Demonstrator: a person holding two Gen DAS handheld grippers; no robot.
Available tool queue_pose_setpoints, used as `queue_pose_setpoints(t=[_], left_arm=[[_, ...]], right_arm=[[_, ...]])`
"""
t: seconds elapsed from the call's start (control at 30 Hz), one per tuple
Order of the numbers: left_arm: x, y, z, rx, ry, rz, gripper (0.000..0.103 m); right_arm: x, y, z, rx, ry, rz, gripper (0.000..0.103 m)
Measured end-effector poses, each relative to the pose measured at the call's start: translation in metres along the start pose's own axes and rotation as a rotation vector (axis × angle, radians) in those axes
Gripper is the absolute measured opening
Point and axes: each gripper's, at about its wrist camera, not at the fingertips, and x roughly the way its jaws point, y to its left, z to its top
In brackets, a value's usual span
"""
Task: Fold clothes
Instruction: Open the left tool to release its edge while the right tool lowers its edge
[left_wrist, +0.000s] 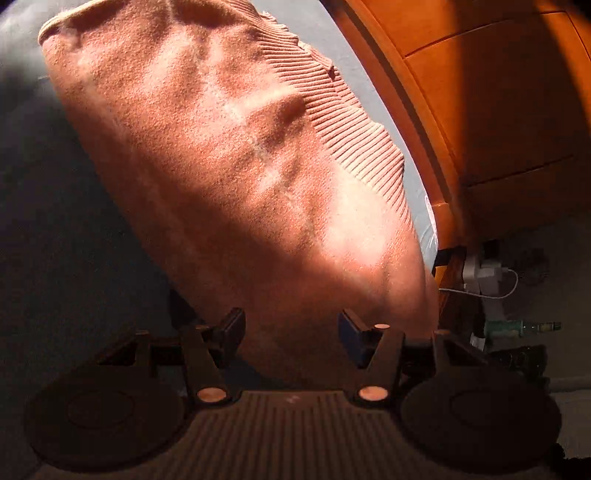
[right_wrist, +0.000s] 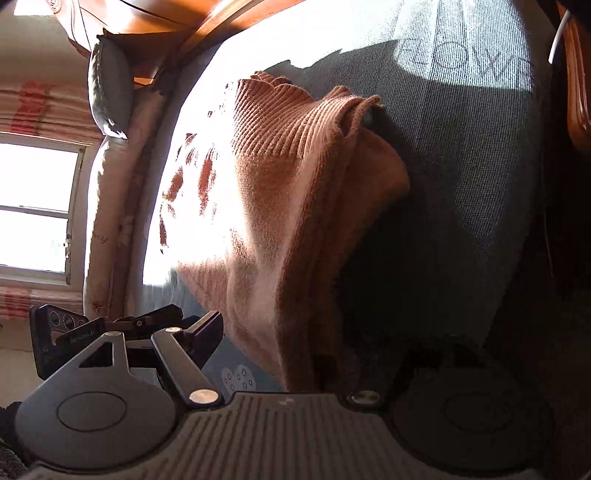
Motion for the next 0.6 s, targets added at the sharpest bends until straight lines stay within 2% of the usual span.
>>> queue_pose_setpoints(t=[0.1,0.17,0.27,0.33,0.47,0.53,0.57,0.6], left_arm=[[0.000,0.020,0.000,-0.097,-0.062,0.012,0.055],[0.000,0.033,-0.001,-0.155,-0.094,0.017,0.055],[0.011,0.044,-0.006,-0.213,-0.084,-0.009,0.056],[0.019,0.046,-0.013,-0.215,-0.046,-0.029,0.056],[0.023,0.040,-0.026,-0.152,-0.007,-0.055,0.056],[0.024,0.041,-0.029,-0.141,0.008,-0.059,0.056],[0.024,0.043,-0.030,-0.147,0.011,-0.062,0.056],[0.023,0.044,-0.031,-0.152,0.014,-0.065,0.056]], right_arm=[[0.009,0.003,-0.008,-0.053,0.047,-0.027,0.078],[0.015,0.002,-0.013,-0.057,0.036,-0.019,0.078],[0.027,0.002,-0.019,-0.064,0.032,-0.015,0.079],[0.031,0.002,-0.025,-0.061,0.013,0.006,0.086],[0.031,-0.004,-0.035,-0.001,-0.017,0.051,0.086],[0.035,-0.002,-0.035,0.039,-0.024,0.071,0.083],[0.037,-0.002,-0.035,0.044,-0.025,0.049,0.077],[0.039,-0.002,-0.036,0.049,-0.025,0.022,0.057]])
